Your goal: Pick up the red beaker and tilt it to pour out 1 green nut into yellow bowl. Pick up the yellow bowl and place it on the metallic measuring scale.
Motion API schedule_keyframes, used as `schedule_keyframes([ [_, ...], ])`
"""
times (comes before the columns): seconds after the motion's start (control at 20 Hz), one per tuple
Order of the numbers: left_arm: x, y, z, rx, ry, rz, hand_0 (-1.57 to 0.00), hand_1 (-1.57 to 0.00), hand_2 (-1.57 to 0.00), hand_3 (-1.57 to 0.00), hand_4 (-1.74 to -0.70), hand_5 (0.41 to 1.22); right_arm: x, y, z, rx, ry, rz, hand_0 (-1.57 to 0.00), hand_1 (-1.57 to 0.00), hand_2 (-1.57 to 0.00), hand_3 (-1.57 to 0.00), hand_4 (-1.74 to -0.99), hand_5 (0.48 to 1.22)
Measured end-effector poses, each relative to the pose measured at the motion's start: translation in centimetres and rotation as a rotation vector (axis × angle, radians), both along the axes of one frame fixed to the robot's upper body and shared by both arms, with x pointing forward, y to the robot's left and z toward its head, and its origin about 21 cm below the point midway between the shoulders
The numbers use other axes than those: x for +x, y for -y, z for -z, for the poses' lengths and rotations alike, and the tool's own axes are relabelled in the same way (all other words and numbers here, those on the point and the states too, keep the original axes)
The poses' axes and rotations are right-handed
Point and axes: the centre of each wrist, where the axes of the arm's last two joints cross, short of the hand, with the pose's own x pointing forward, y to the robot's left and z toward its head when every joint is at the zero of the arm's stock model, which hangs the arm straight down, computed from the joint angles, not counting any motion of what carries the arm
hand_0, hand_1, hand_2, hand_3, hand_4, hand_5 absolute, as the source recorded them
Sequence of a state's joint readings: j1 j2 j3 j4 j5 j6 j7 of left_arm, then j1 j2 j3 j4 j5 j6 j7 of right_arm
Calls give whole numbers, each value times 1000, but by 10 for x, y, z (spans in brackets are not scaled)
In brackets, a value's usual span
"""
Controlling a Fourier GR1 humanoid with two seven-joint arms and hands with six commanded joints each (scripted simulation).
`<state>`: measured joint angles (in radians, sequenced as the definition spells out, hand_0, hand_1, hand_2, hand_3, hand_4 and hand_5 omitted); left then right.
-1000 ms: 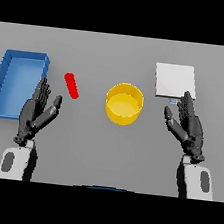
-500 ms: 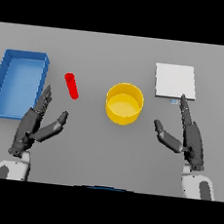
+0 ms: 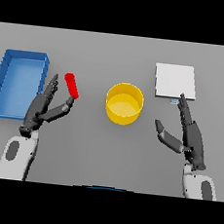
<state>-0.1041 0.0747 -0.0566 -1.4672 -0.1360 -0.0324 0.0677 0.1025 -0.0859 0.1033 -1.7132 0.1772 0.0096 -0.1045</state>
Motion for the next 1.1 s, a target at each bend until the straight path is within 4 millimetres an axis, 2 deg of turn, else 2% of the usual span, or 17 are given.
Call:
schedule_keyframes([
  [0.1,13,1,9,10,-11,12,1,1,1,1,-1180,636,0,-2,0,10,1,-1,1,1,1,1,-1229,626],
  [0.25,31,9,6,10,16,37,1,1,1,1,-1197,646,1,0,3,-6,1,-1,1,1,1,1,-1218,626],
  [0.4,44,14,6,30,27,46,1,1,1,1,-1197,657,1,5,-3,12,2,3,1,1,1,1,-1227,630],
  [0.55,57,19,8,60,-1,41,1,1,1,1,-1196,664,-1,6,2,8,-14,4,1,1,1,1,-1233,634],
  [0.8,69,30,15,53,9,28,1,1,1,1,-1228,687,-3,4,1,3,5,12,1,1,1,1,-1242,642],
  [1.0,77,26,24,-31,49,11,1,1,-6,1,-1303,719,-3,7,-5,13,0,15,1,1,1,1,-1246,646],
  [1.05,81,29,25,-48,45,6,-4,-7,-54,-37,-1328,738,-3,8,-4,12,-2,15,1,1,1,1,-1244,644],
  [1.1,83,32,27,-59,40,5,-81,-94,-157,-133,-1364,761,-2,7,-2,15,-22,16,1,1,1,1,-1242,645],
])
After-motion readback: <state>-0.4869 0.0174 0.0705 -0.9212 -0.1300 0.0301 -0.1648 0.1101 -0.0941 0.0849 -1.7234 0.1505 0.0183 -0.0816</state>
